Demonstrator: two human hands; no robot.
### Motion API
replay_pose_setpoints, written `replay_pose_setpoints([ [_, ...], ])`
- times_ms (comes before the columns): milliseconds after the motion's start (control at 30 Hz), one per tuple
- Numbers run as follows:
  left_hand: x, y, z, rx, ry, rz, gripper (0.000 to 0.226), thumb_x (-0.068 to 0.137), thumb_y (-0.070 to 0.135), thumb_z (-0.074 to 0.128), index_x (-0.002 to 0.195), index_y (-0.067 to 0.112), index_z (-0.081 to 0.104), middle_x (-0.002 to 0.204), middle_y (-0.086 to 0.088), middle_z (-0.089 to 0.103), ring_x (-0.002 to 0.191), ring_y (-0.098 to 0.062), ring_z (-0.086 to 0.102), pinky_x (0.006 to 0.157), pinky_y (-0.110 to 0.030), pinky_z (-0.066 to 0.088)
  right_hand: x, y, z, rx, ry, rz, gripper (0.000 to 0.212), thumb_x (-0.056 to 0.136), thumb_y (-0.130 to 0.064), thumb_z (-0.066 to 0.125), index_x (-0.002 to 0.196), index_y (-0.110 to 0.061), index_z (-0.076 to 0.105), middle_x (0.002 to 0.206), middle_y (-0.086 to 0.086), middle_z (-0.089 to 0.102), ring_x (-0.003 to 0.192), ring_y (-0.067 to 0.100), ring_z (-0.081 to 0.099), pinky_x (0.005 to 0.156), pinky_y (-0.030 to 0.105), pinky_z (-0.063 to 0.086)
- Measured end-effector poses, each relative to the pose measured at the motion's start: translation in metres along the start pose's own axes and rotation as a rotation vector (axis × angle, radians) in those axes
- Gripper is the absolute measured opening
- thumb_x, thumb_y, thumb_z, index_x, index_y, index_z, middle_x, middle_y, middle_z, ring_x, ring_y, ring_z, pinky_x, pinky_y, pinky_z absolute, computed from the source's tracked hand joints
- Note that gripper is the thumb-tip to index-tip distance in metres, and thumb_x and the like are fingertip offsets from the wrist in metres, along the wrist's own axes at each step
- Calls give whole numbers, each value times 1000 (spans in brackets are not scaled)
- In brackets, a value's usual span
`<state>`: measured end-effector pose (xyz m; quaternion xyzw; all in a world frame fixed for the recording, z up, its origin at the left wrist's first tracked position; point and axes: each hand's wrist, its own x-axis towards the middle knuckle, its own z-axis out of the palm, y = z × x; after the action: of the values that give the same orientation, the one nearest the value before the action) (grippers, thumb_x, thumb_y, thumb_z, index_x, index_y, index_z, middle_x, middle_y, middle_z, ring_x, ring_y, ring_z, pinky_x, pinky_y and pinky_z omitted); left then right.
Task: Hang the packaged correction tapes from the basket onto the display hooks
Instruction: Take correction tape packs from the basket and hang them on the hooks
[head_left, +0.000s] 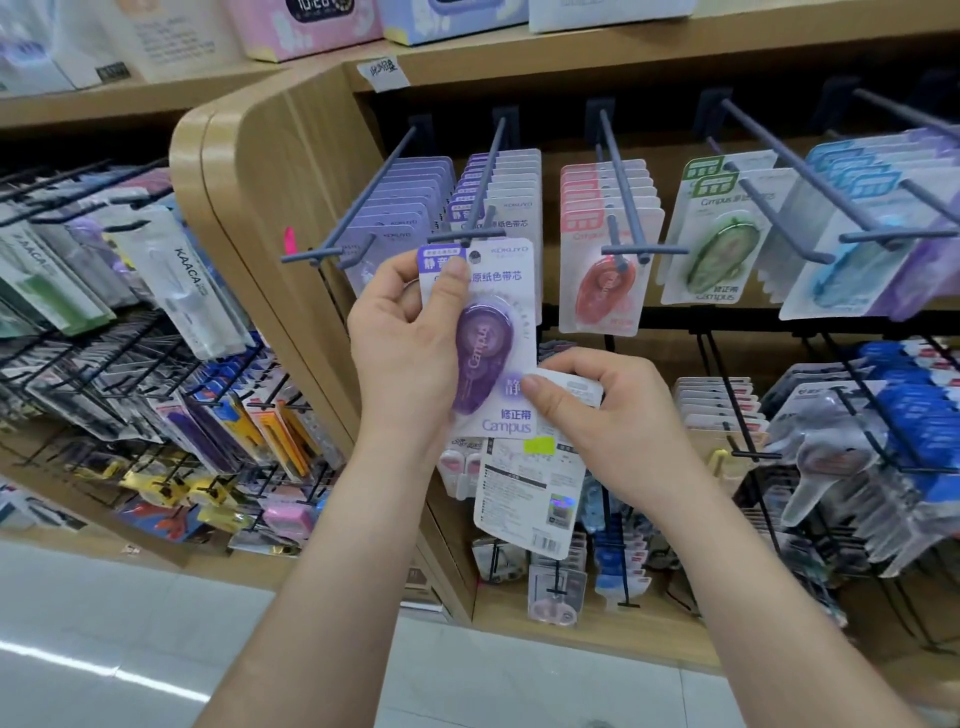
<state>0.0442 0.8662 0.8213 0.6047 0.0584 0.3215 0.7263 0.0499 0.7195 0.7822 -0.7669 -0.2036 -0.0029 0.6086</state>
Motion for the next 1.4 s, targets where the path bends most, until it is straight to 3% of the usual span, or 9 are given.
replay_pose_setpoints([
  [167,4,3,6,69,-7,-131,4,98,17,60,101,14,60,67,8,72,63,-5,67,57,-22,54,2,-1,3,-38,78,-3,14,92,-23,69,80,-17,74,73,3,73,69,18,66,64,37,51],
  [300,-12,-2,-10,163,-118,-75,31,96,17,63,119,31,48,93,0,75,79,-14,71,68,-34,58,5,-1,7,-22,160,26,16,92,-23,69,77,-18,74,70,2,72,66,18,66,61,38,52],
  [467,-30,-23,-27,316,-191,-79,56,87,11,74,128,43,55,108,7,73,88,-9,71,75,-24,56,7,1,4,-47,215,57,15,92,-24,69,77,-24,73,69,-8,71,67,8,65,62,28,51],
  [633,-7,-37,-18,517,-95,-51,57,87,27,75,139,36,53,134,16,58,127,-5,53,109,-36,44,6,6,-20,-193,290,51,25,94,-27,65,69,-34,63,66,-16,63,64,0,58,58,21,40],
  [867,-22,-38,-19,856,-165,117,66,88,45,66,148,33,40,138,4,49,129,-12,47,107,-38,42,5,7,-23,-24,373,113,22,93,-20,64,72,-25,65,63,-6,65,59,9,57,59,35,50],
  [1000,-55,-29,-19,793,-627,152,83,81,43,73,151,36,30,141,34,35,134,15,30,108,-8,28,3,-1,-17,86,262,150,18,93,-13,63,75,-17,67,61,2,64,56,12,57,51,31,47],
  [1067,-58,-36,-20,834,-620,219,77,88,30,71,152,36,28,142,34,36,130,22,29,101,-1,26,2,-10,-14,249,134,172,19,96,-14,58,82,-13,71,68,9,67,58,16,61,48,28,49],
  [1267,-49,-16,-22,90,-315,-310,28,100,5,50,122,18,62,109,4,74,101,-18,71,81,-34,59,3,5,-16,207,-70,219,40,79,-52,55,109,-28,66,94,-21,71,87,2,64,72,23,53],
  [1400,-45,-10,-21,-55,-253,-365,22,99,11,50,117,13,64,112,-6,74,102,-21,71,83,-47,59,-5,16,-7,333,-466,372,36,87,-33,62,121,-24,62,105,7,75,81,18,71,62,23,53],
])
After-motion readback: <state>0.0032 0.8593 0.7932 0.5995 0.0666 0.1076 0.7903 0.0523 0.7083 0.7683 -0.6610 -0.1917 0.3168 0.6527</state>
